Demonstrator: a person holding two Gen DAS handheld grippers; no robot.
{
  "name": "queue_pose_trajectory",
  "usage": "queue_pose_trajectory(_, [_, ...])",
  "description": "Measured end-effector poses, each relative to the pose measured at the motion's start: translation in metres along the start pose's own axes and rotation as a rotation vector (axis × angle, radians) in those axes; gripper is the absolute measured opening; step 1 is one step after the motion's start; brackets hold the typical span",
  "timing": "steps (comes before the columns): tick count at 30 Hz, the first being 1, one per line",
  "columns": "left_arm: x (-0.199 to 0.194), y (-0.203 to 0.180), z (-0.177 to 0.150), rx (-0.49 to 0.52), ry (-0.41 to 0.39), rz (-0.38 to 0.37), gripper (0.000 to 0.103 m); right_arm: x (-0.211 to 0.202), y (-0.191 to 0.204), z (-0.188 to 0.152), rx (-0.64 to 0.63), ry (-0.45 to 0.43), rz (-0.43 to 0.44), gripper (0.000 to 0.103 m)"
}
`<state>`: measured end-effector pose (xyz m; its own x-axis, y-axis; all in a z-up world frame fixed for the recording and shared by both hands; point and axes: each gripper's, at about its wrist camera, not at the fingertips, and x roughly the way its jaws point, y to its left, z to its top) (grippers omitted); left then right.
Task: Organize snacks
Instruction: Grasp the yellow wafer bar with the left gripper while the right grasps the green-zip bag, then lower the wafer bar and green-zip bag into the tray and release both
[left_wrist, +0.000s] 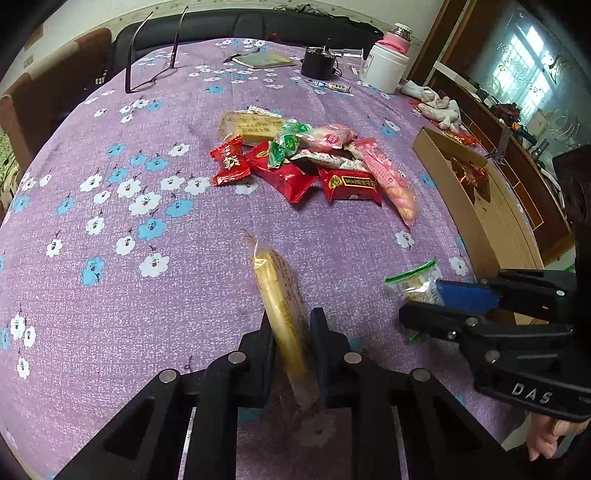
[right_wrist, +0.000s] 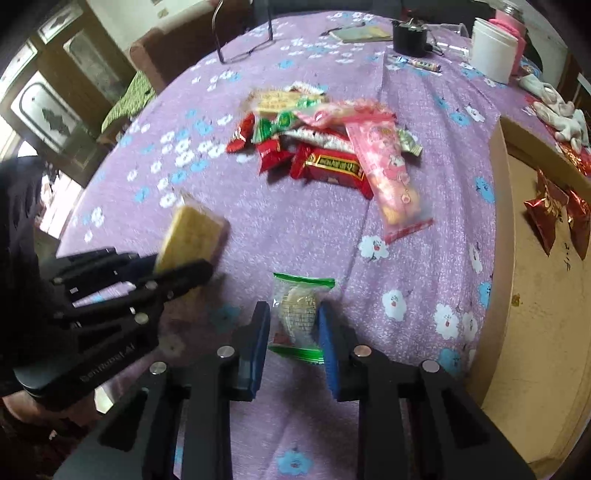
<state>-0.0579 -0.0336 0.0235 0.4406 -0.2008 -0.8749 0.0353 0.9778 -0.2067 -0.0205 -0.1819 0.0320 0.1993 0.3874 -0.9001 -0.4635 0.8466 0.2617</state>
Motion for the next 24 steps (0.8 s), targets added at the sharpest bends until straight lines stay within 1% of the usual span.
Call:
queue_pose_trajectory(3, [0.001,0.005,-0.001,-0.012,0.011,-0.028,0.018,-0.002,0.001,-0.001,0.019,-0.004,-0.008,0.026])
queue_pose_trajectory(8, [0.005,0.009,0.002,-0.011,0.019,-0.046,0.019,-0.003,0.003,-0.003,0.044,-0.006,-0.015,0.026])
queue_pose_trajectory(10, [0.005,0.008,0.003,0.005,0.012,-0.055,0.018,-0.004,0.001,-0.004,0.054,-0.014,-0.019,0.026])
queue_pose_trajectory(13, [0.003,0.008,0.003,0.004,-0.001,-0.072,0.015,-0.008,-0.001,-0.005,0.078,-0.025,-0.027,0.026])
queue_pose_trajectory(15, [0.001,0.009,0.003,-0.006,-0.015,-0.089,0.011,-0.009,-0.003,-0.006,0.093,-0.028,-0.026,0.026])
queue_pose_trajectory(17, [0.0,0.01,0.003,-0.015,-0.023,-0.102,0.01,-0.009,-0.004,-0.007,0.101,-0.029,-0.024,0.026])
queue_pose_trajectory(20, [-0.002,0.011,0.003,-0.034,-0.025,-0.097,0.01,-0.01,-0.004,-0.007,0.097,-0.028,-0.012,0.026])
queue_pose_trajectory(23, [-0.008,0.006,0.005,-0.04,-0.047,-0.076,0.01,-0.017,-0.007,-0.004,0.076,-0.051,0.006,0.026])
queue_pose_trajectory(24, [-0.01,0.003,0.006,-0.045,-0.057,-0.066,0.009,-0.02,-0.009,-0.003,0.07,-0.056,0.013,0.026])
